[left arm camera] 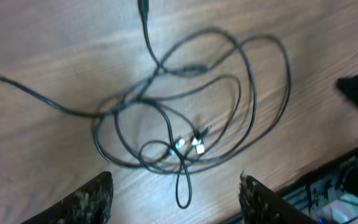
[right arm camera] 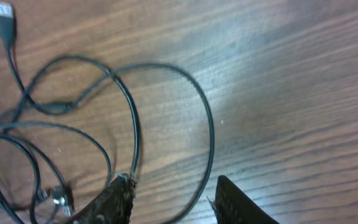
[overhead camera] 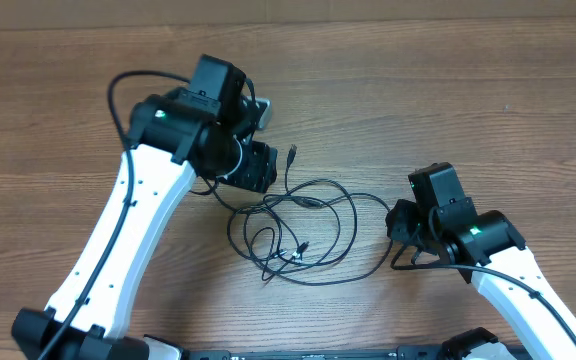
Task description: Untangle cables
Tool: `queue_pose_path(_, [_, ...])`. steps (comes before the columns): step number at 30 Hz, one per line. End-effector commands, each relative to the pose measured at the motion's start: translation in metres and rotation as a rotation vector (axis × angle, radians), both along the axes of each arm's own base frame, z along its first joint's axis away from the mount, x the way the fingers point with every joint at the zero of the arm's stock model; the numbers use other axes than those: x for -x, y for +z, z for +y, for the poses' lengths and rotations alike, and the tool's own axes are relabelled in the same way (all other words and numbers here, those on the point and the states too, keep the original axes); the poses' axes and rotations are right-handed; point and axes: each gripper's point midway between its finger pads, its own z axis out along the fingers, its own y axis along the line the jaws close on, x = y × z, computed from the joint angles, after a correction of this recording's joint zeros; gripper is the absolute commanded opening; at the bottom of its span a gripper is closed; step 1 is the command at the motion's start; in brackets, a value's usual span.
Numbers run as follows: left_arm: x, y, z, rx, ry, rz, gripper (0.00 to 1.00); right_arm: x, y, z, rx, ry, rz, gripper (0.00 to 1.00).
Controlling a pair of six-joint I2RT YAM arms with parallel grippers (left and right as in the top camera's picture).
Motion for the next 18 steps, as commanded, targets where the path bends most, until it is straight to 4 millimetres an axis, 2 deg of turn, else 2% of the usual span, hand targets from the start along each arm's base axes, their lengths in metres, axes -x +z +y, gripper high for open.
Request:
queue_pose_path(1, [0.021,-0.022,-0.005,-0.007,-0.004,0.113,0.66,-0.02,0.029,-0.005,0.023,-0.028,-0.093,0.42])
queue_pose_path(6, [0.055,-0.045,-0.001,-0.064,-0.037,0.237,0.69,-0.025,0.035,-0.013,0.019,-0.065,-0.104,0.42])
queue_pose_path(12, [0.078,-0.058,-0.006,-0.071,-0.051,0.248,0.72,-0.02,0.03,-0.027,0.019,-0.111,-0.059,0.43])
queue_pose_path(13, [0.083,-0.066,-0.006,-0.079,-0.037,0.249,0.71,-0.02,0.03,-0.027,0.001,-0.117,-0.053,0.46])
queue_pose_path(18, [0.093,-0.104,0.0,-0.142,-0.008,0.259,0.69,-0.02,0.03,-0.026,-0.021,-0.118,-0.049,0.46])
